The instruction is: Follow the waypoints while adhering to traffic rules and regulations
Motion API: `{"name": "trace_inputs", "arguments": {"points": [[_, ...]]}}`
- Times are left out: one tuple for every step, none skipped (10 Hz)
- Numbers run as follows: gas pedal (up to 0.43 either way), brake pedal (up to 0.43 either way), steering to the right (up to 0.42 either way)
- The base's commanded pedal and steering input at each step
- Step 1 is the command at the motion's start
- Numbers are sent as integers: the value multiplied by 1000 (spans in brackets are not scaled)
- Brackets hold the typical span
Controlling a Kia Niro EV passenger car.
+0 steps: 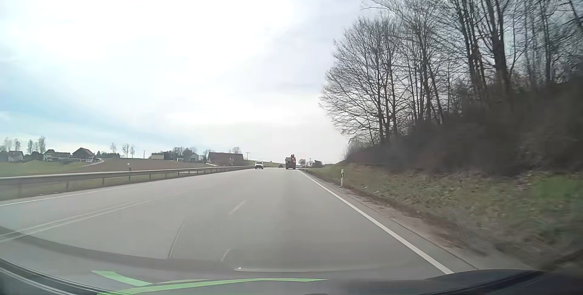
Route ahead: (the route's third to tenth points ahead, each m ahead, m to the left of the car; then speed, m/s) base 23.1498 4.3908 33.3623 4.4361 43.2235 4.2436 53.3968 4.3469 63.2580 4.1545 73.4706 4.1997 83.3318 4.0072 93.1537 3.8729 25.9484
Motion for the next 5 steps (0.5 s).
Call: {"name": "trace_inputs", "arguments": {"points": [[429, 0, 1], [429, 0, 1], [429, 0, 1], [429, 0, 1], [429, 0, 1]]}}
